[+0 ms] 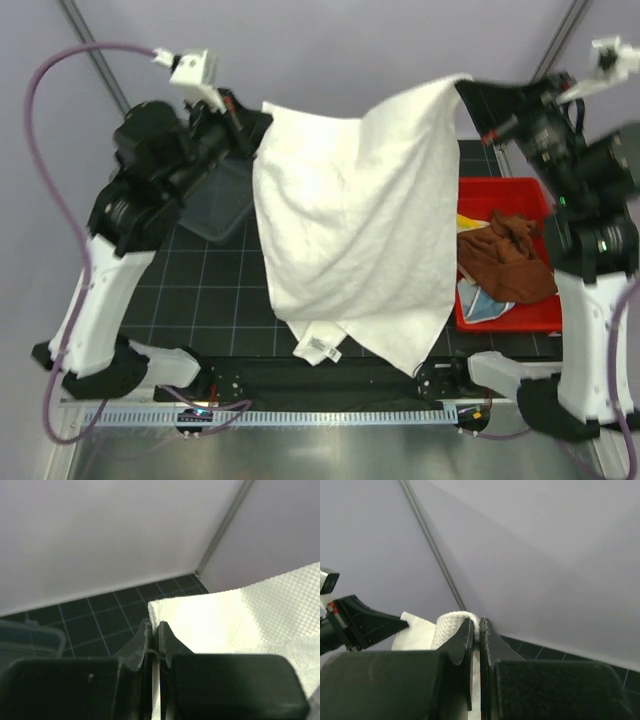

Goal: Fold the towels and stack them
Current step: Flatten out the crumpled towel

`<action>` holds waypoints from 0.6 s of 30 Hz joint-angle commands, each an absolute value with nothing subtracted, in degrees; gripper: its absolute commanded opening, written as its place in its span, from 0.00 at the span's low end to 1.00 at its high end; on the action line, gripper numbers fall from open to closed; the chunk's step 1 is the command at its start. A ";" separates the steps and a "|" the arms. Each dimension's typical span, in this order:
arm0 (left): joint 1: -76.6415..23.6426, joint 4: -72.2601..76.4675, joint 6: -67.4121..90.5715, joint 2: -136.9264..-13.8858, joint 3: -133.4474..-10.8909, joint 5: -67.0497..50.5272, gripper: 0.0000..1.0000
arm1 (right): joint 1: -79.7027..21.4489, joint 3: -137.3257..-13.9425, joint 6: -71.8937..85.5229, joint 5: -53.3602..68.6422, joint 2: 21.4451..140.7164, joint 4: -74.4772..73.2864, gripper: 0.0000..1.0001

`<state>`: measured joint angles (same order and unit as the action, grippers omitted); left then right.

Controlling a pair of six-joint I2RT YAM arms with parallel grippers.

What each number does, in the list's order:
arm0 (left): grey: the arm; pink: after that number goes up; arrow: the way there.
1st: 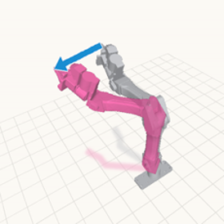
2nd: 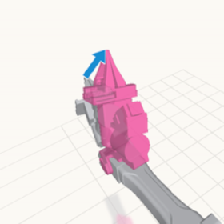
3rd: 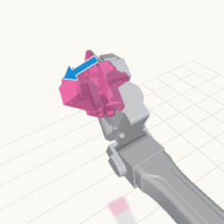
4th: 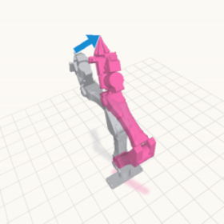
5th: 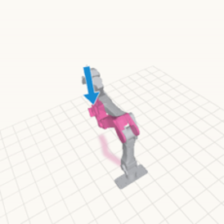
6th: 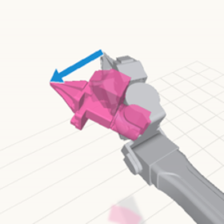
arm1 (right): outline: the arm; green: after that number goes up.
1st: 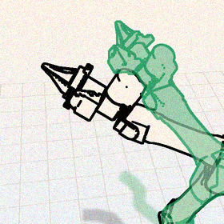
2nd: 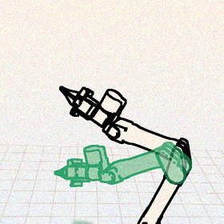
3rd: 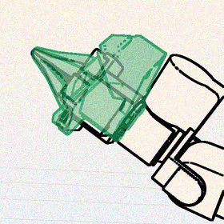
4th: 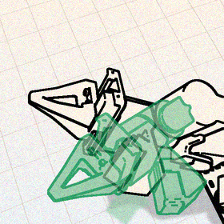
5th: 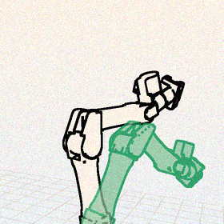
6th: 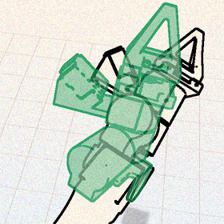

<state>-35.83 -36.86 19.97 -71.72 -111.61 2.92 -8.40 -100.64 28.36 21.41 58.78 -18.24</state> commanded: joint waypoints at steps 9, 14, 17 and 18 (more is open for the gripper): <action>-35.24 -30.15 8.69 -82.10 -135.54 9.58 0.00 | -8.17 -132.82 23.29 19.86 77.97 -15.83 0.01; -35.24 -27.77 12.91 -70.17 -126.66 4.33 0.00 | -8.17 -125.78 26.89 21.27 68.57 -14.85 0.01; -35.24 -27.86 17.56 -64.71 -125.16 0.19 0.00 | -8.17 -121.48 30.14 23.37 61.02 -14.94 0.01; -35.24 -28.12 18.62 -63.64 -124.98 -3.48 0.00 | -8.17 -118.77 30.58 23.64 56.91 -14.77 0.01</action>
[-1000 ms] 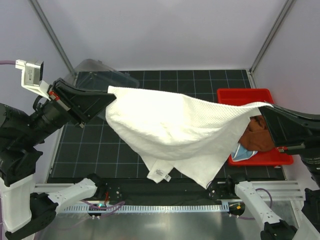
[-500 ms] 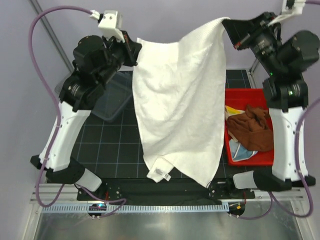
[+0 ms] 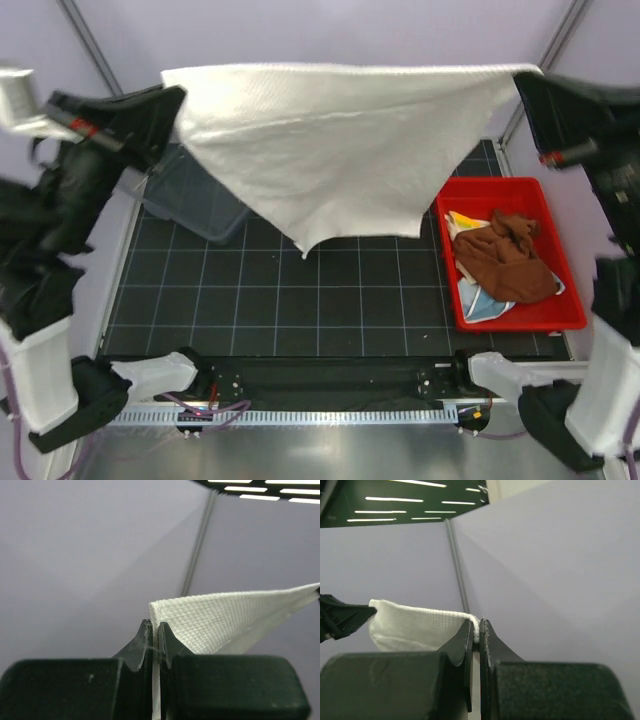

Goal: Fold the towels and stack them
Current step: Flatten out the crumpled towel

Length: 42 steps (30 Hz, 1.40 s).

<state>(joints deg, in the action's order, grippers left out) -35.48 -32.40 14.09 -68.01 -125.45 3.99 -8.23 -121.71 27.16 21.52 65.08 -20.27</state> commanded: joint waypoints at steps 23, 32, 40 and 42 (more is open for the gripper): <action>-35.24 -38.07 13.72 -67.84 -126.32 7.11 0.00 | -7.29 -122.00 26.65 11.43 59.32 -20.22 0.01; -25.24 -24.10 8.24 -89.00 -122.51 5.73 0.00 | -7.12 -112.06 20.13 13.08 80.72 -6.69 0.01; -13.63 -14.87 14.50 -114.77 -143.69 -5.27 0.00 | -1.94 -129.98 23.54 20.29 108.08 -0.36 0.01; -13.10 -10.38 14.94 -117.50 -142.65 -7.11 0.00 | -0.97 -131.30 24.34 21.88 112.56 4.02 0.01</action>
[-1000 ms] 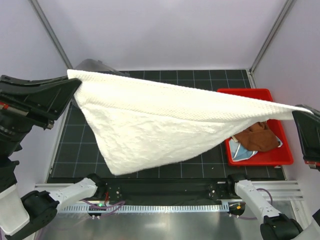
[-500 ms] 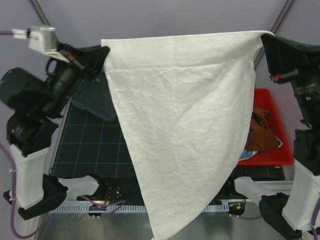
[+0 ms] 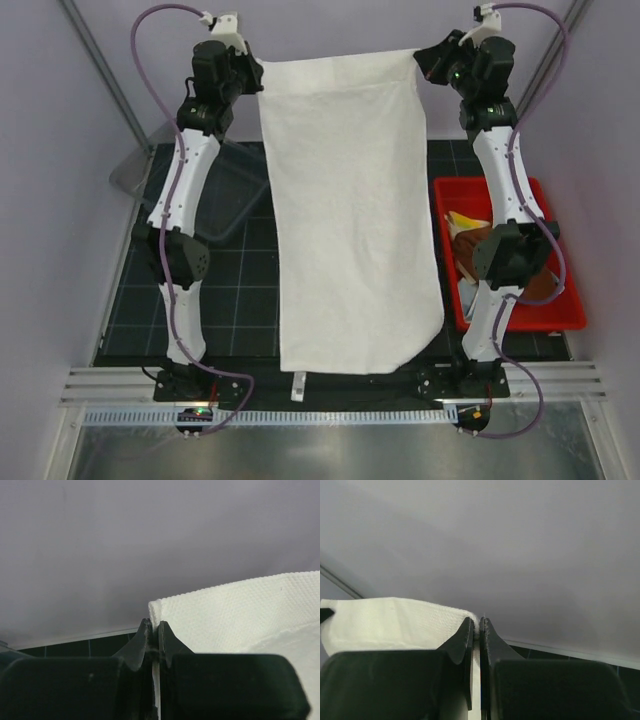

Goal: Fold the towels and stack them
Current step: Flatten out the crumpled towel

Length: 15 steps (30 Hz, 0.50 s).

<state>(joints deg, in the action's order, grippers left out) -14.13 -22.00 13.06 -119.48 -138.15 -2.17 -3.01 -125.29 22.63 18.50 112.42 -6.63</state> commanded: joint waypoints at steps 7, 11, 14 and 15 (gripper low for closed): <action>-12.57 -5.28 14.86 -119.89 -135.37 -11.43 0.00 | -0.79 -123.40 26.98 29.86 117.41 16.96 0.01; -12.57 -3.08 13.80 -118.83 -130.88 -11.69 0.00 | -0.79 -121.22 27.86 32.33 119.27 20.29 0.01; -12.48 -3.08 12.57 -118.13 -128.41 -11.51 0.00 | -0.79 -118.48 26.20 33.92 118.30 19.53 0.01; -12.48 -3.08 12.39 -117.52 -126.93 -11.51 0.00 | -0.70 -118.65 24.10 33.75 118.04 17.60 0.01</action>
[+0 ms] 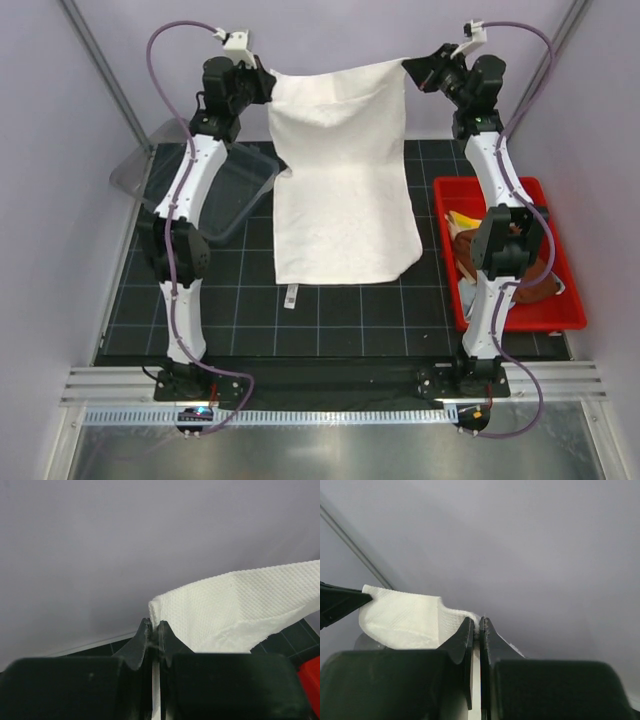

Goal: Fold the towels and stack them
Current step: Flatten out the crumpled towel

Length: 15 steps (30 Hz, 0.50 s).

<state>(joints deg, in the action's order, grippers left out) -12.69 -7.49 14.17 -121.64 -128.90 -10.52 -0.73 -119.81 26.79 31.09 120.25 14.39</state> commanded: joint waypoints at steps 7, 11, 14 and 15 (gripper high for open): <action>-12.57 -3.16 15.38 -106.57 -117.00 -16.52 0.00 | -0.70 -109.88 19.96 32.70 105.23 7.57 0.01; -13.09 -3.60 16.79 -91.82 -104.02 -18.63 0.00 | -1.58 -96.11 19.07 30.77 89.25 1.16 0.01; -13.97 -5.71 17.49 -76.72 -96.98 -20.21 0.00 | -1.93 -89.50 20.47 29.71 74.74 -2.97 0.01; -14.15 -6.41 18.01 -73.25 -95.81 -21.43 0.00 | -2.02 -88.52 20.57 30.23 71.49 -4.12 0.01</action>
<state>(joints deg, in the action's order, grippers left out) -13.26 -9.74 16.45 -89.95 -97.12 -17.08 -1.48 -89.93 21.02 30.20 85.10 -3.95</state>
